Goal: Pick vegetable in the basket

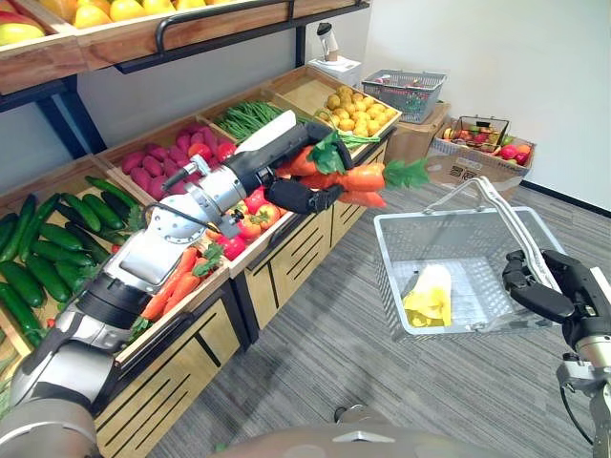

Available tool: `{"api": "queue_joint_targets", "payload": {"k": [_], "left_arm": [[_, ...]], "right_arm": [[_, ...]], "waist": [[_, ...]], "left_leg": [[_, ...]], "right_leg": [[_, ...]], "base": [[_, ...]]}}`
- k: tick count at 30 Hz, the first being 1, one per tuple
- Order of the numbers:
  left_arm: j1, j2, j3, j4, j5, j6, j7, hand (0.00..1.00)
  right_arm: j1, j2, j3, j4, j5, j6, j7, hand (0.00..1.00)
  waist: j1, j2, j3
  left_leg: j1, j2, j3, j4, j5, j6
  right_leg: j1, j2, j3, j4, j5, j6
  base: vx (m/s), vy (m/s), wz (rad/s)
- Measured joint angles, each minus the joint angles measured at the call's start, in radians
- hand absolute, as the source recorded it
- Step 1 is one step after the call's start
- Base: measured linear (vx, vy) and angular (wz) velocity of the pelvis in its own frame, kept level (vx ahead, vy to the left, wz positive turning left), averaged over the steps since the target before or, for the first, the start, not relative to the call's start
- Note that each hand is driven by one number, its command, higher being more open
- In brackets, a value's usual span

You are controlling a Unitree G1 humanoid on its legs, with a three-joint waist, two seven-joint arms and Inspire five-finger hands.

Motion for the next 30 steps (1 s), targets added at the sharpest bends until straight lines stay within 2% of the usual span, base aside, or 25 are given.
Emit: {"api": "queue_joint_targets", "payload": {"k": [11,19,24,30], "left_arm": [[0.0,-0.022,-0.031,0.001,0.0,0.0,-0.005,0.0],[0.0,-0.023,-0.105,0.001,0.002,0.0,-0.034,0.0],[0.006,0.0,-0.126,-0.006,0.003,0.0,-0.055,0.0],[0.072,0.102,-0.128,-0.084,0.0,0.0,-0.076,0.0]], "right_arm": [[0.0,-0.004,0.043,-0.054,0.004,0.0,0.04,0.0],[0.004,-0.128,0.111,-0.131,0.016,0.0,0.08,0.0],[-0.005,-0.235,0.182,-0.189,0.05,-0.001,0.101,0.0],[-0.107,-0.34,0.304,-0.2,0.055,-0.005,0.118,0.0]], "waist": [[-0.004,-0.011,-0.004],[0.001,-0.011,-0.004],[0.023,-0.014,-0.003],[0.041,-0.013,-0.004]], "left_leg": [[0.004,0.0,0.016,0.0,-0.009,-0.003],[0.0,0.003,0.019,0.001,-0.012,-0.005],[-0.023,0.04,0.017,0.095,-0.063,-0.015],[-0.081,0.106,0.0,0.24,-0.133,-0.024]], "right_leg": [[0.009,0.001,0.019,-0.018,0.009,0.007],[0.007,0.001,0.02,-0.029,0.008,0.011],[0.02,0.008,0.019,-0.033,0.01,0.009],[0.033,0.025,0.011,-0.053,0.03,0.01]], "base": [[0.0,-0.011,-0.04],[0.0,-0.012,0.0],[0.02,-0.034,-0.02],[0.02,-0.015,0.0]]}}
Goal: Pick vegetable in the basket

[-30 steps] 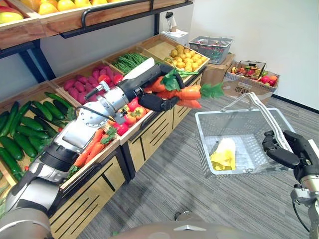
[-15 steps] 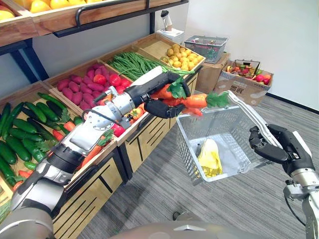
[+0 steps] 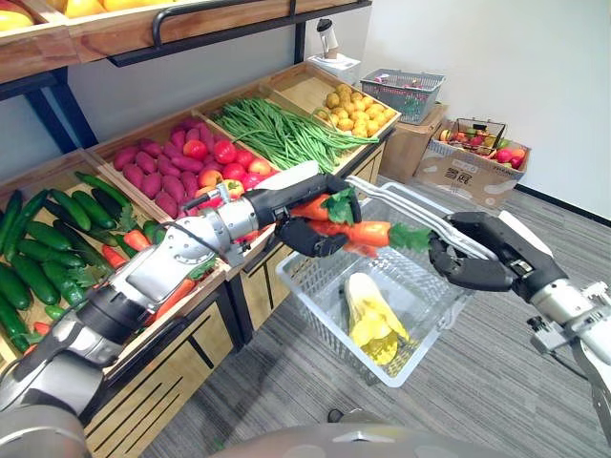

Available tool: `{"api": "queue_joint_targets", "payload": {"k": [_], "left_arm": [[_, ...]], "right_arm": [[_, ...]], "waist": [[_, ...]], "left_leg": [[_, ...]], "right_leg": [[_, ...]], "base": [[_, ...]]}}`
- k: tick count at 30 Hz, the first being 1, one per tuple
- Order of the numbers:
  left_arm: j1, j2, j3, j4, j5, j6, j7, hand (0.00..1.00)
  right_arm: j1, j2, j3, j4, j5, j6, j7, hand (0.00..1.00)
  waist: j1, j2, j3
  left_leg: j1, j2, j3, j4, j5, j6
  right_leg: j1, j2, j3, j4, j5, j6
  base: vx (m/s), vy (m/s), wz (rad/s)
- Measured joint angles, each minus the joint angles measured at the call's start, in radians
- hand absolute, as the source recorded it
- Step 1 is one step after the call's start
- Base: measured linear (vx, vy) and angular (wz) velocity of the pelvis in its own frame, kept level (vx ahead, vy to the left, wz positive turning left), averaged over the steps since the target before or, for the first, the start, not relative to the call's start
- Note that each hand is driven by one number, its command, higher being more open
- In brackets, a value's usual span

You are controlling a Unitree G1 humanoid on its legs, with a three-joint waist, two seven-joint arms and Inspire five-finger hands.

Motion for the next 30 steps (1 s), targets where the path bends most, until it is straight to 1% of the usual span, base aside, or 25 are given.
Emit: {"api": "queue_joint_targets", "payload": {"k": [1,4,5,7,12,16,19,23,27,30], "left_arm": [[0.017,0.02,0.0,-0.018,0.0,0.0,-0.004,0.0],[0.06,0.064,0.002,-0.056,-0.013,0.0,-0.012,0.0],[0.078,0.077,0.003,-0.075,-0.021,0.0,-0.013,0.0],[0.108,0.084,0.017,-0.095,-0.037,-0.003,-0.013,0.0],[0.221,0.091,0.111,-0.134,-0.038,-0.003,-0.022,0.0],[0.293,0.092,0.162,-0.163,-0.038,-0.002,-0.034,0.0],[0.313,0.092,0.163,-0.165,-0.038,-0.001,-0.036,0.0],[0.318,0.091,0.167,-0.165,-0.023,-0.001,-0.036,0.0],[0.32,0.084,0.17,-0.164,0.036,-0.001,-0.033,0.0],[0.324,0.077,0.134,-0.163,0.059,-0.002,-0.037,0.0]], "right_arm": [[-0.024,-0.015,0.031,0.0,0.012,-0.001,0.002,0.0],[-0.08,-0.04,0.101,0.0,0.03,-0.004,0.005,0.0],[-0.096,-0.043,0.121,0.0,0.037,-0.013,0.007,0.0],[-0.118,-0.044,0.141,0.0,0.05,-0.023,0.009,0.0],[-0.173,-0.053,0.197,0.0,0.058,-0.031,0.012,0.0],[-0.174,-0.053,0.204,0.0,0.06,-0.031,0.015,0.0],[-0.179,-0.053,0.223,0.0,0.069,-0.031,0.018,0.0],[-0.199,-0.053,0.231,0.002,0.074,-0.031,0.031,0.0],[-0.217,-0.053,0.231,0.002,0.076,-0.031,0.031,0.0],[-0.237,-0.053,0.231,0.002,0.09,-0.031,0.031,0.0]], "waist": [[0.007,0.0,0.0],[0.017,0.003,0.003],[0.029,0.008,0.004],[0.04,0.014,0.009],[0.078,0.038,0.031],[0.095,0.043,0.042],[0.104,0.042,0.052],[0.113,0.046,0.064],[0.113,0.046,0.065],[0.109,0.051,0.068]], "left_leg": [[-0.008,0.015,-0.004,0.033,-0.017,-0.001],[-0.018,0.037,-0.012,0.088,-0.052,-0.006],[-0.03,0.049,-0.016,0.117,-0.071,-0.008],[-0.049,0.061,-0.027,0.154,-0.093,-0.008],[-0.087,0.087,-0.063,0.238,-0.136,-0.004],[-0.117,0.088,-0.095,0.268,-0.15,0.002],[-0.121,0.088,-0.108,0.282,-0.159,0.005],[-0.143,0.089,-0.128,0.301,-0.164,0.015],[-0.146,0.088,-0.132,0.302,-0.164,0.015],[-0.145,0.087,-0.131,0.301,-0.164,0.015]], "right_leg": [[0.004,0.005,-0.001,0.0,0.0,0.0],[0.019,0.011,-0.001,-0.002,0.0,0.0],[0.02,0.014,-0.001,-0.003,0.0,0.0],[0.02,0.014,-0.006,-0.004,0.0,0.0],[0.039,0.015,-0.026,-0.013,-0.001,-0.002],[0.044,0.008,-0.054,-0.015,-0.005,-0.009],[0.055,0.006,-0.065,-0.015,-0.008,-0.014],[0.053,0.003,-0.078,-0.016,-0.008,-0.015],[0.056,0.003,-0.085,-0.016,-0.009,-0.018],[0.057,0.003,-0.086,-0.015,-0.01,-0.02]], "base": [[0.0,0.0,0.0],[0.0,0.0,0.0],[0.0,0.0,0.0],[-0.02,0.03,0.07],[-0.03,0.044,0.11],[-0.01,0.049,0.2],[0.0,0.063,0.14],[0.0,0.071,0.1],[0.01,0.048,0.06],[0.0,0.043,0.01]]}}
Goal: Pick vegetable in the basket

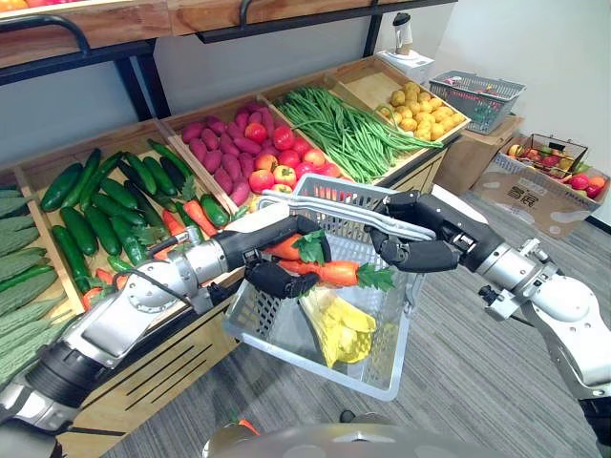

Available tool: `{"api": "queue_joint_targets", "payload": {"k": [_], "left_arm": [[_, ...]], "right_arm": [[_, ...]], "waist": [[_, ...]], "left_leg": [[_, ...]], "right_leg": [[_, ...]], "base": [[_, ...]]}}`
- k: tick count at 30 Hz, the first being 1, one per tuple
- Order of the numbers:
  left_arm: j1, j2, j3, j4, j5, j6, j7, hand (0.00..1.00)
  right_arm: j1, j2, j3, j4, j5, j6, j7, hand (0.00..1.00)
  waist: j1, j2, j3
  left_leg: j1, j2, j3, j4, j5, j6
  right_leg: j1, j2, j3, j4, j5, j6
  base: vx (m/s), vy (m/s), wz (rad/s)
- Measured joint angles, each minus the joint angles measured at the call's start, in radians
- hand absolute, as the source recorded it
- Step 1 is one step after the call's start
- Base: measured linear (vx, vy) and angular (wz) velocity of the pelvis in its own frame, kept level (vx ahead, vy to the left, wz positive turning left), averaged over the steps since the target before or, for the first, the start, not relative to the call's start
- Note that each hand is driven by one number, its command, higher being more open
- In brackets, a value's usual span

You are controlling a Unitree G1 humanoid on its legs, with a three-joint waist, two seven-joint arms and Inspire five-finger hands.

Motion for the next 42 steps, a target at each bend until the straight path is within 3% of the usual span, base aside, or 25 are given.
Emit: {"api": "queue_joint_targets", "payload": {"k": [4,10,19,20,34,42], "left_arm": [[0.0,-0.004,-0.082,0.001,0.051,-0.008,-0.017,0.0],[-0.005,-0.017,-0.234,0.039,0.15,-0.067,-0.064,0.0],[-0.019,-0.053,-0.281,0.08,0.195,-0.086,-0.071,0.0],[-0.018,-0.053,-0.281,0.08,0.207,-0.087,-0.069,1.0],[-0.075,-0.071,-0.269,0.085,0.334,-0.087,-0.007,1.0],[-0.204,-0.085,-0.151,0.05,0.382,-0.087,0.081,1.0]], "right_arm": [[-0.025,-0.026,0.007,0.0,0.007,0.0,0.001,0.0],[-0.072,-0.117,0.054,-0.001,0.006,0.0,0.024,0.0],[-0.072,-0.143,0.057,-0.001,0.004,0.0,0.044,0.0],[-0.072,-0.143,0.057,-0.001,0.004,0.0,0.044,0.0],[-0.076,-0.058,0.022,-0.006,0.056,0.0,0.042,0.0],[-0.082,-0.055,-0.009,-0.06,0.101,-0.009,0.02,0.0]], "waist": [[-0.004,0.006,0.004],[-0.029,0.009,0.024],[-0.062,0.008,0.026],[-0.066,0.009,0.026],[-0.073,0.019,0.028],[-0.067,0.033,0.025]], "left_leg": [[0.003,-0.001,0.005,-0.003,-0.001,-0.001],[0.018,0.0,0.031,-0.008,-0.005,-0.008],[0.035,0.001,0.066,-0.014,-0.01,-0.015],[0.035,0.001,0.066,-0.014,-0.01,-0.015],[0.034,-0.002,0.056,-0.012,-0.008,-0.013],[0.041,-0.01,0.049,-0.033,0.01,-0.009]], "right_leg": [[-0.001,0.0,0.003,0.0,0.0,0.0],[-0.007,0.001,0.027,0.003,0.0,-0.001],[-0.024,0.004,0.058,0.015,0.001,-0.002],[-0.024,0.004,0.058,0.015,0.001,-0.002],[-0.02,0.002,0.052,0.019,0.001,-0.002],[-0.017,0.002,0.043,0.025,0.001,-0.002]], "base": [[0.0,0.038,-0.03],[0.01,0.039,-0.11],[0.0,0.045,-0.11],[-0.02,0.037,-0.01],[-0.01,0.042,0.02],[-0.01,0.026,0.03]]}}
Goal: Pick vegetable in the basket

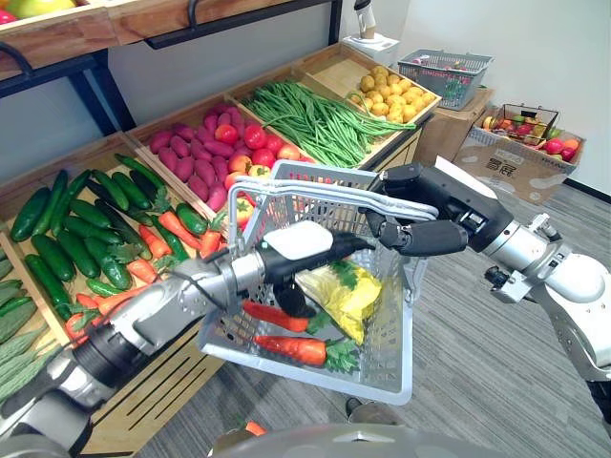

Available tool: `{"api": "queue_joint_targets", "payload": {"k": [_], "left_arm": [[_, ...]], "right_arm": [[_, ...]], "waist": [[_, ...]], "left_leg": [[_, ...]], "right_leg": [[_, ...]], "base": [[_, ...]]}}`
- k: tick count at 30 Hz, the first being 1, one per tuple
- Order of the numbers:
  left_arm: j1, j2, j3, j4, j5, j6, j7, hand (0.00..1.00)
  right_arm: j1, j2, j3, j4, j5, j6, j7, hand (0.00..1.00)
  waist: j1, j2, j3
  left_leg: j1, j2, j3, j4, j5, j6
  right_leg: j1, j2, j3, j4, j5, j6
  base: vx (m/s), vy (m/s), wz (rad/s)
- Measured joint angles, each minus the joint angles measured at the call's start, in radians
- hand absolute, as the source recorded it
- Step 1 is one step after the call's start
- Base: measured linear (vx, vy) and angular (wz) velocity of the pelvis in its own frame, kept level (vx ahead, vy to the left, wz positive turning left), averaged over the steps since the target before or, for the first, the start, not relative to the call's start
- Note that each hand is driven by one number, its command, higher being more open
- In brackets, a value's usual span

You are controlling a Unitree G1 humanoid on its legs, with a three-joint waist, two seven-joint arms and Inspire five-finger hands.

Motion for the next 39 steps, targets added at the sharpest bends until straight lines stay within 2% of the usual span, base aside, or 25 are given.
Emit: {"api": "queue_joint_targets", "payload": {"k": [4,6,10,12,15,17,19,22,24,27,37,39], "left_arm": [[-0.045,0.006,0.033,-0.068,0.0,-0.007,0.033,1.0],[-0.073,0.036,0.039,-0.077,-0.041,-0.02,0.032,1.0],[-0.095,0.146,0.079,-0.093,-0.326,-0.015,-0.019,1.0],[-0.095,0.204,0.11,-0.107,-0.542,0.026,-0.089,1.0],[-0.08,0.282,0.11,-0.169,-0.682,0.085,-0.16,1.0],[-0.055,0.32,0.107,-0.201,-0.732,0.101,-0.193,1.0],[0.012,0.397,0.029,-0.299,-0.805,0.139,-0.251,1.0],[0.111,0.451,-0.111,-0.377,-0.857,0.205,-0.349,1.0],[0.169,0.454,-0.159,-0.388,-0.904,0.256,-0.388,1.0],[0.188,0.46,-0.17,-0.398,-0.947,0.281,-0.402,1.0],[0.188,0.489,-0.186,-0.408,-1.003,0.292,-0.387,1.0],[0.182,0.49,-0.129,-0.424,-1.005,0.291,-0.377,1.0]], "right_arm": [[-0.006,0.0,0.0,-0.006,0.011,0.0,-0.002,0.0],[-0.017,-0.002,-0.016,-0.008,0.037,-0.002,-0.002,0.0],[-0.043,-0.008,-0.052,-0.011,0.089,-0.008,-0.002,0.0],[-0.044,-0.009,-0.077,-0.011,0.105,-0.014,-0.004,0.0],[-0.041,-0.009,-0.069,-0.014,0.106,-0.023,0.002,0.0],[-0.04,-0.009,-0.062,-0.011,0.104,-0.023,0.003,0.0],[-0.039,-0.009,-0.036,0.004,0.095,-0.023,0.003,0.0],[-0.042,-0.009,0.005,0.03,0.072,-0.024,0.007,0.0],[-0.043,-0.008,0.045,0.034,0.033,-0.024,0.008,0.0],[-0.044,-0.002,0.075,0.057,-0.009,-0.024,0.008,0.0],[-0.046,0.111,0.074,0.076,-0.053,-0.025,-0.015,0.0],[-0.042,0.126,0.053,0.076,-0.06,-0.025,-0.022,0.0]], "waist": [[0.01,0.005,-0.003],[0.012,0.007,-0.005],[0.013,0.009,-0.006],[0.016,0.009,-0.012],[0.018,0.006,-0.028],[0.018,0.006,-0.029],[0.016,0.005,-0.031],[0.012,0.004,-0.035],[0.015,0.003,-0.036],[0.02,-0.001,-0.036],[0.032,-0.012,-0.047],[0.042,-0.008,-0.05]], "left_leg": [[0.012,-0.008,0.0,-0.022,0.014,-0.001],[0.019,-0.012,0.0,-0.036,0.024,-0.001],[0.032,-0.024,-0.007,-0.065,0.043,-0.001],[0.034,-0.032,-0.018,-0.085,0.057,0.0],[0.035,-0.046,-0.033,-0.116,0.082,0.006],[0.038,-0.052,-0.039,-0.132,0.089,0.003],[0.046,-0.062,-0.044,-0.157,0.107,0.01],[0.055,-0.07,-0.048,-0.186,0.124,0.005],[0.066,-0.077,-0.05,-0.216,0.142,0.004],[0.073,-0.086,-0.057,-0.248,0.166,0.006],[0.139,-0.108,-0.056,-0.389,0.245,-0.005],[0.151,-0.118,-0.06,-0.432,0.268,0.0]], "right_leg": [[0.001,-0.001,0.0,0.003,0.0,0.0],[0.002,-0.002,-0.003,0.004,0.0,0.0],[0.009,-0.005,-0.014,0.006,-0.001,-0.002],[0.013,-0.008,-0.03,0.006,-0.003,-0.006],[0.016,-0.014,-0.05,0.004,-0.005,-0.009],[0.018,-0.017,-0.057,0.002,-0.005,-0.01],[0.028,-0.022,-0.068,-0.004,-0.007,-0.012],[0.029,-0.024,-0.081,-0.005,-0.01,-0.017],[0.03,-0.024,-0.087,-0.002,-0.012,-0.021],[0.028,-0.024,-0.097,0.005,-0.014,-0.024],[0.024,-0.012,-0.115,0.029,-0.036,-0.049],[0.021,-0.013,-0.124,0.032,-0.039,-0.047]], "base": [[0.0,0.0,0.0],[0.0,0.0,0.0],[-0.01,0.003,0.08],[-0.02,0.0,0.18],[-0.01,-0.006,0.18],[-0.01,0.001,0.14],[-0.01,0.006,0.14],[0.0,-0.001,0.1],[0.0,-0.012,0.08],[-0.01,-0.012,0.11],[-0.02,-0.008,0.04],[-0.04,-0.009,0.1]]}}
